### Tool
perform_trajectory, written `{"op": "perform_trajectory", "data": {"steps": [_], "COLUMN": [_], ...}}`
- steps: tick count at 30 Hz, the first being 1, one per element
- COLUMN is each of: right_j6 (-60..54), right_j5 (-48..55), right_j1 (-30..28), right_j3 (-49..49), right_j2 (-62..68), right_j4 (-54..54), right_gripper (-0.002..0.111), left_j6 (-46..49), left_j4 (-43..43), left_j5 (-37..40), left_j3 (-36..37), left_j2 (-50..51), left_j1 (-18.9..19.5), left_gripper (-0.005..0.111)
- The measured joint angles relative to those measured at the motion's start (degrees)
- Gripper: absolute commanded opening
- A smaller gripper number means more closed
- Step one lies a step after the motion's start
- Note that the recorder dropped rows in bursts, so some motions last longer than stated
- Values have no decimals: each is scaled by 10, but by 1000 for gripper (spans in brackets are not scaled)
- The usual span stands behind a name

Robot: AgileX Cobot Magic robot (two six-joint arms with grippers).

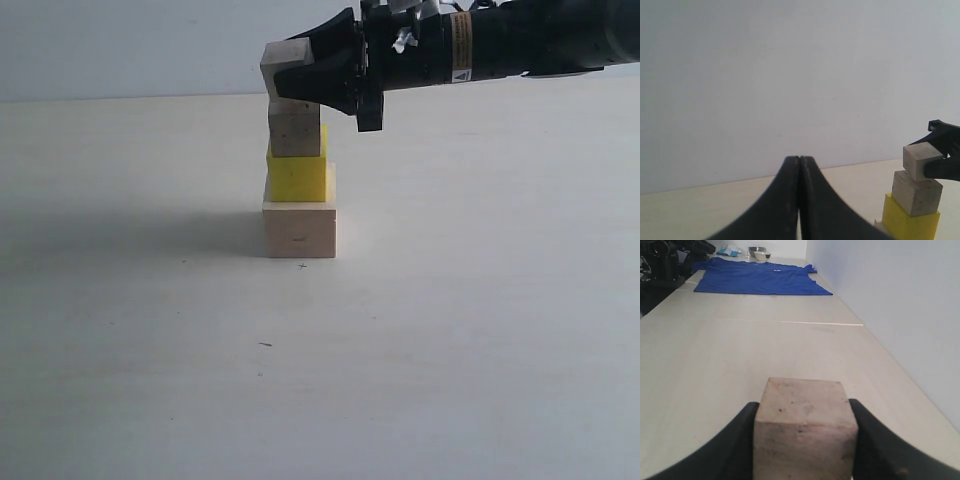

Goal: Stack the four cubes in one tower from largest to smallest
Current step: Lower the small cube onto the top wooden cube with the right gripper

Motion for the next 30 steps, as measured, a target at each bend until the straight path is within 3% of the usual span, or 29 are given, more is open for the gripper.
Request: {"op": "perform_trajectory", "data": {"steps": [6,12,30], "right_j6": [0,0,16], "right_j5": [2,8,7], "right_j1": [0,0,0], "right_j3": [0,0,0], "right_j2": [0,0,0], "right_j4": [0,0,-2], "right_gripper": [48,60,61], "left_j6": [0,0,0], "left_j4": [0,0,2], "left_j5": [0,-1,-1], "left_j3": [0,0,0], "left_j2": [0,0,0], "left_j1": [0,0,0], "left_gripper": [0,0,0]}}
